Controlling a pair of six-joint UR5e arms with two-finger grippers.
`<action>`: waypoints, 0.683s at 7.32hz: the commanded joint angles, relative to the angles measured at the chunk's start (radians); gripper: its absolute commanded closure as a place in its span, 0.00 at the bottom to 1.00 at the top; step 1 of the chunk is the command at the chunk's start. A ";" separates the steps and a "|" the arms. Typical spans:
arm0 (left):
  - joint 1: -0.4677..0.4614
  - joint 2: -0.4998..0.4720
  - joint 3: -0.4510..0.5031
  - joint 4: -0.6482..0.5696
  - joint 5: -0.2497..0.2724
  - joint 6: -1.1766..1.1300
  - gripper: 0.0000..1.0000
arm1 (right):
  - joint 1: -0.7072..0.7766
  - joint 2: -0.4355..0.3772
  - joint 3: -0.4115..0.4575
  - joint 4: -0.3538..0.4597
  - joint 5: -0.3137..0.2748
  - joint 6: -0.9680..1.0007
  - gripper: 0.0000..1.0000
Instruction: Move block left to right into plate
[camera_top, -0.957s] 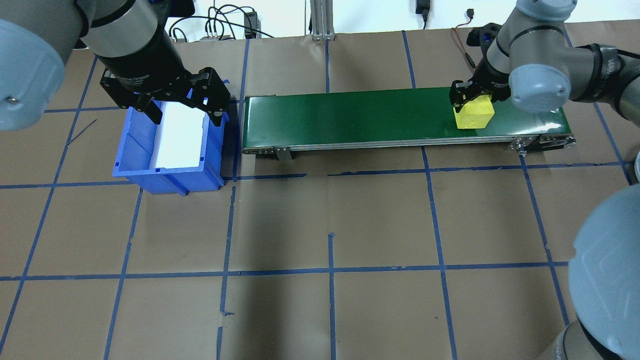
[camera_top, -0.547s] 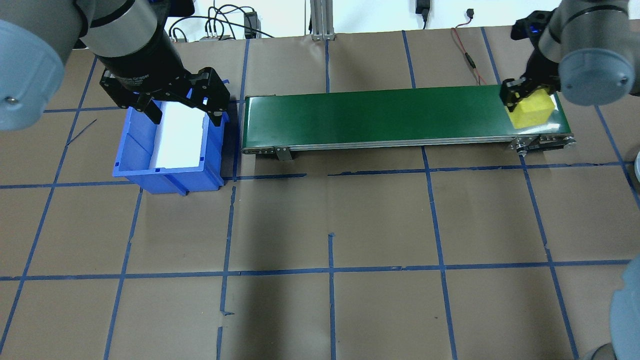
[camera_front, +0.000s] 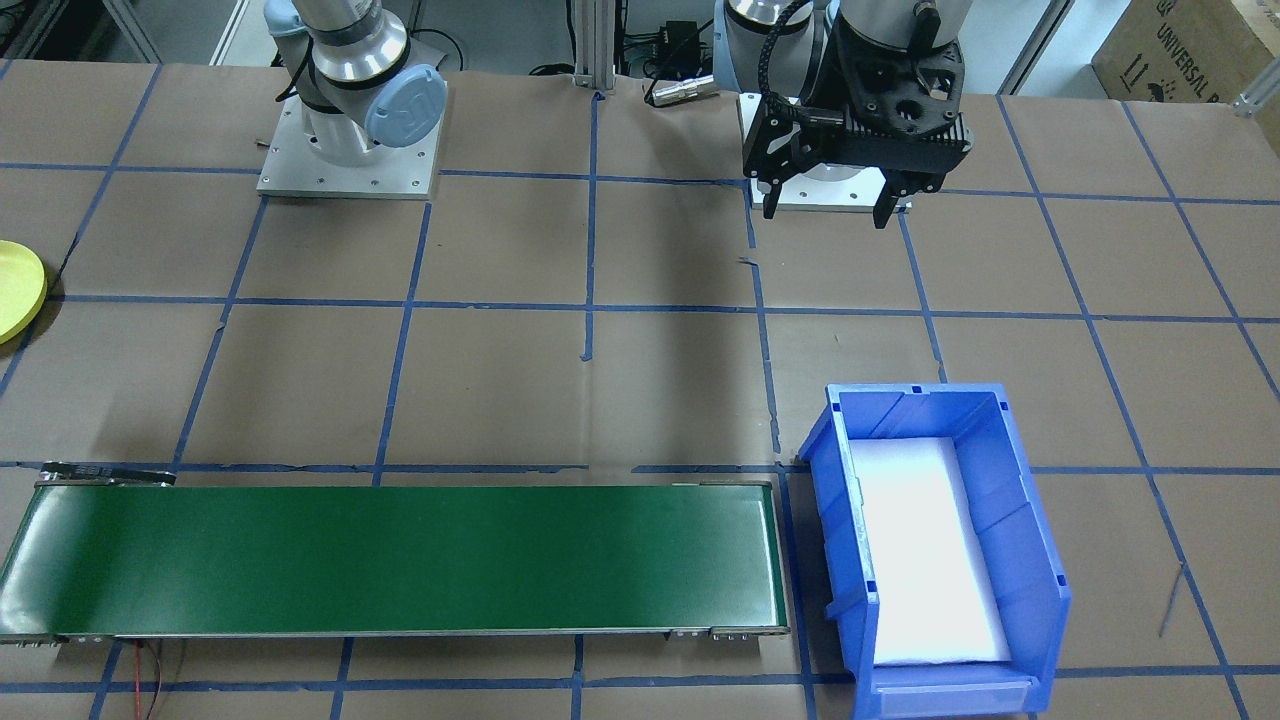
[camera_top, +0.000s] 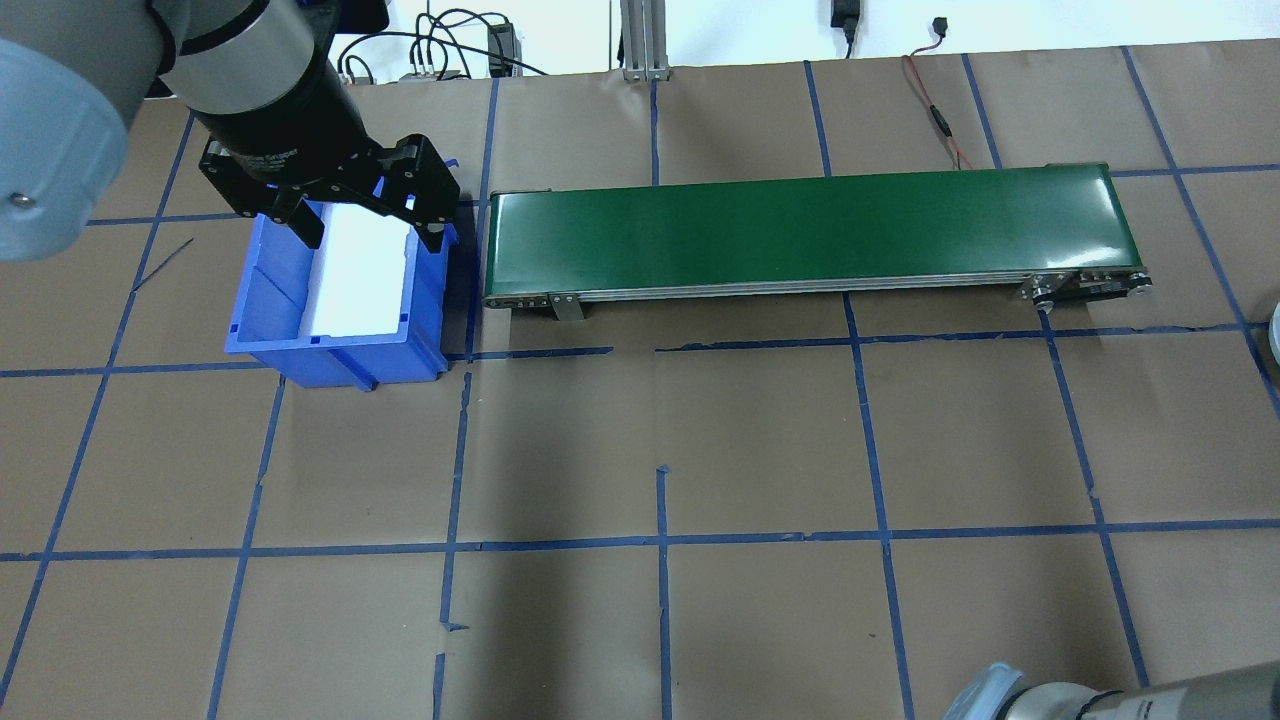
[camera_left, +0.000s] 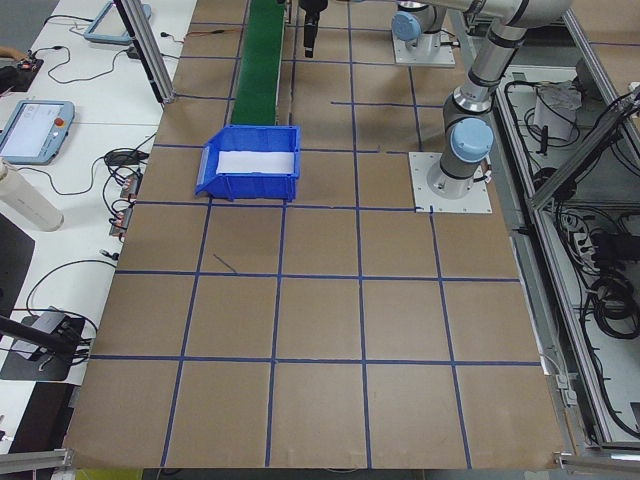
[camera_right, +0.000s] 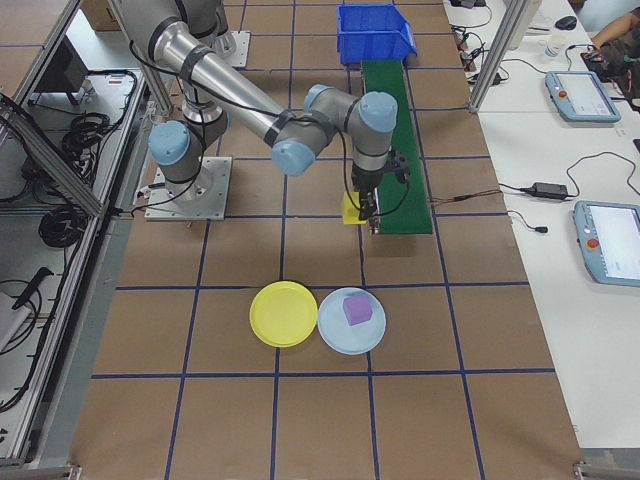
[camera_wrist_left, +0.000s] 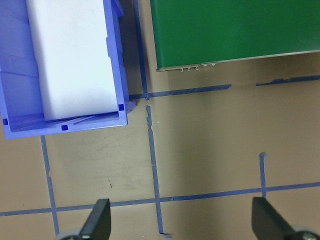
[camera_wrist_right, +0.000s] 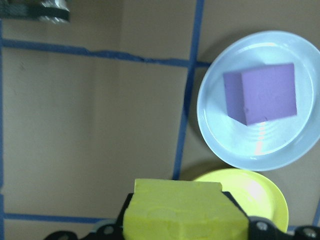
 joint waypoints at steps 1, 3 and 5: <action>0.003 -0.001 0.000 0.003 -0.002 0.000 0.00 | -0.180 0.001 0.046 -0.016 0.006 -0.131 0.56; 0.001 0.001 0.000 0.003 -0.002 0.000 0.00 | -0.272 0.025 0.132 -0.071 0.015 -0.160 0.56; 0.003 -0.001 0.000 0.003 -0.002 0.002 0.00 | -0.293 0.071 0.186 -0.173 0.015 -0.160 0.51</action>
